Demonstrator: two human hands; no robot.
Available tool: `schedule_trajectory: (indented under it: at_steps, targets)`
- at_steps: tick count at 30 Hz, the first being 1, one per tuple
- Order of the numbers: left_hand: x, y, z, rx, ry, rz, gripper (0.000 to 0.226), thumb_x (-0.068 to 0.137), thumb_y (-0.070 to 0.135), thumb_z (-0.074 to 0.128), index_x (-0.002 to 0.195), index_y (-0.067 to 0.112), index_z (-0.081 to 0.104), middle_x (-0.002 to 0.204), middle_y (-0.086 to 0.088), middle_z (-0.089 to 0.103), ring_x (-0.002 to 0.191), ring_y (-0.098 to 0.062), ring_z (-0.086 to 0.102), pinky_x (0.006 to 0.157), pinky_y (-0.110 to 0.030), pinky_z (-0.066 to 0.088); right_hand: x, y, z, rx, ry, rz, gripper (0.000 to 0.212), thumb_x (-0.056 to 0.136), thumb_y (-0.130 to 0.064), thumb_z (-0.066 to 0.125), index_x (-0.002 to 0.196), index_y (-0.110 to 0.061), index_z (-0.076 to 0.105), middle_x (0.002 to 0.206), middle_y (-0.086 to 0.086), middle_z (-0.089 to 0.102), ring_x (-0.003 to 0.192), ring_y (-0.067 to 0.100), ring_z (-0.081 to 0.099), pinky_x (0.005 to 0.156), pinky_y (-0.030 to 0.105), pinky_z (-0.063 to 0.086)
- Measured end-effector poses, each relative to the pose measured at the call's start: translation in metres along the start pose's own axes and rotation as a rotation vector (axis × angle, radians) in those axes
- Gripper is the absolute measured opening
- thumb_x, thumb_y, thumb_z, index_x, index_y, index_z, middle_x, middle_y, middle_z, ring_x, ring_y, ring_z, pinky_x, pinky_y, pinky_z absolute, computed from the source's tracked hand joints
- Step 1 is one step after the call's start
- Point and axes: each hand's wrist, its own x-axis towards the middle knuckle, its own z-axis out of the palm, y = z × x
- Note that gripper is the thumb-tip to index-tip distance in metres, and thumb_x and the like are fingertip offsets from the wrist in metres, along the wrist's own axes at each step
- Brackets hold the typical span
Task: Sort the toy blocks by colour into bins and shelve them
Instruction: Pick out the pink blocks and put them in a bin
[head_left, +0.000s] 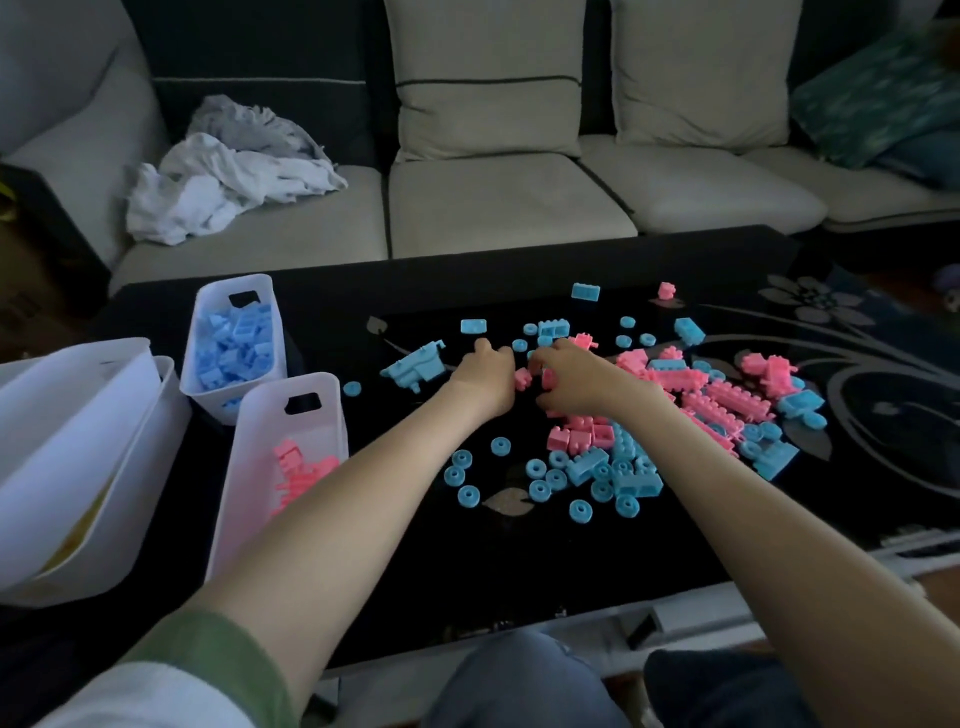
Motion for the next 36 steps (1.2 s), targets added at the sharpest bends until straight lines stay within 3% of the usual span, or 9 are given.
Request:
schedule_trajectory:
  at_steps: [7, 13, 16, 19, 22, 24, 28, 31, 36]
  targets:
    - [-0.002, -0.006, -0.007, -0.166, -0.048, -0.068, 0.052, 0.094, 0.021, 0.05, 0.139, 0.004, 0.03, 0.126, -0.017, 0.052, 0.107, -0.031, 0.057, 0.073, -0.032, 0.044, -0.013, 0.007, -0.015, 0.212, 0.111, -0.011, 0.065, 0.084, -0.016, 0.061, 0.143, -0.022, 0.033, 0.141, 0.007, 0.038, 0.102, 0.016, 0.052, 0.08, 0.026, 0.041]
    - [0.003, -0.002, -0.005, -0.225, -0.034, 0.078, 0.049, 0.096, 0.023, 0.045, 0.143, 0.023, 0.032, 0.14, -0.016, 0.03, 0.106, -0.032, 0.054, 0.085, -0.036, 0.048, -0.023, 0.023, -0.028, 0.545, 0.17, 0.118, 0.042, 0.09, -0.017, 0.053, 0.132, -0.018, 0.05, 0.128, 0.0, 0.052, 0.106, 0.014, 0.055, 0.088, 0.03, 0.047]
    - [0.006, 0.005, -0.002, -0.15, -0.027, 0.19, 0.037, 0.096, 0.015, 0.039, 0.132, 0.019, 0.047, 0.134, -0.014, 0.036, 0.099, -0.027, 0.054, 0.08, -0.032, 0.046, -0.029, 0.024, -0.031, 0.827, 0.17, 0.181, 0.028, 0.095, -0.019, 0.048, 0.118, -0.008, 0.06, 0.11, 0.003, 0.06, 0.101, 0.015, 0.056, 0.092, 0.035, 0.048]
    - [0.006, 0.008, 0.002, -0.086, -0.005, 0.249, 0.027, 0.094, 0.011, 0.038, 0.115, 0.013, 0.055, 0.121, -0.011, 0.05, 0.102, -0.028, 0.055, 0.076, -0.032, 0.043, -0.03, 0.023, -0.032, 1.062, 0.215, 0.266, 0.032, 0.094, -0.015, 0.048, 0.121, 0.0, 0.058, 0.092, 0.009, 0.062, 0.074, 0.012, 0.058, 0.09, 0.042, 0.05]
    - [0.001, 0.009, 0.0, -0.107, 0.051, 0.235, 0.026, 0.093, 0.009, 0.038, 0.106, 0.011, 0.061, 0.107, -0.008, 0.061, 0.097, -0.025, 0.058, 0.075, -0.032, 0.045, -0.03, 0.021, -0.035, 1.27, 0.193, 0.338, 0.033, 0.094, -0.014, 0.047, 0.121, 0.001, 0.057, 0.104, 0.022, 0.061, 0.086, 0.022, 0.061, 0.081, 0.039, 0.052]
    - [-0.004, 0.01, -0.005, -0.148, 0.067, 0.209, 0.028, 0.093, 0.009, 0.036, 0.102, 0.01, 0.062, 0.103, -0.007, 0.063, 0.093, -0.024, 0.06, 0.078, -0.035, 0.049, -0.032, 0.018, -0.036, 1.381, 0.162, 0.36, 0.032, 0.094, -0.014, 0.047, 0.121, -0.001, 0.058, 0.09, 0.013, 0.055, 0.085, 0.022, 0.053, 0.073, 0.03, 0.049]
    - [-0.026, -0.003, -0.031, -0.206, 0.135, 0.183, 0.027, 0.096, 0.012, 0.04, 0.109, 0.01, 0.064, 0.111, -0.006, 0.063, 0.099, -0.023, 0.06, 0.086, -0.033, 0.049, -0.031, -0.005, -0.037, 1.437, 0.2, 0.298, 0.023, 0.095, -0.016, 0.047, 0.109, -0.005, 0.062, 0.083, 0.004, 0.055, 0.078, 0.014, 0.055, 0.067, 0.028, 0.049]
    - [-0.053, -0.033, -0.059, -0.236, 0.193, 0.154, 0.024, 0.095, 0.014, 0.046, 0.107, 0.015, 0.067, 0.109, -0.004, 0.066, 0.101, -0.02, 0.062, 0.089, -0.032, 0.049, -0.035, -0.04, -0.037, 1.36, 0.141, 0.204, 0.019, 0.091, -0.021, 0.054, 0.101, -0.012, 0.067, 0.095, 0.005, 0.061, 0.093, 0.018, 0.057, 0.079, 0.038, 0.052]
    - [-0.135, -0.112, -0.091, -0.339, 0.313, 0.077, 0.012, 0.091, 0.016, 0.057, 0.095, 0.021, 0.068, 0.081, 0.011, 0.063, 0.07, 0.0, 0.056, 0.06, -0.011, 0.039, -0.056, -0.121, -0.023, 1.427, -0.061, 0.001, 0.015, 0.094, -0.008, 0.049, 0.092, -0.003, 0.062, 0.075, 0.007, 0.056, 0.073, 0.017, 0.056, 0.062, 0.031, 0.052]
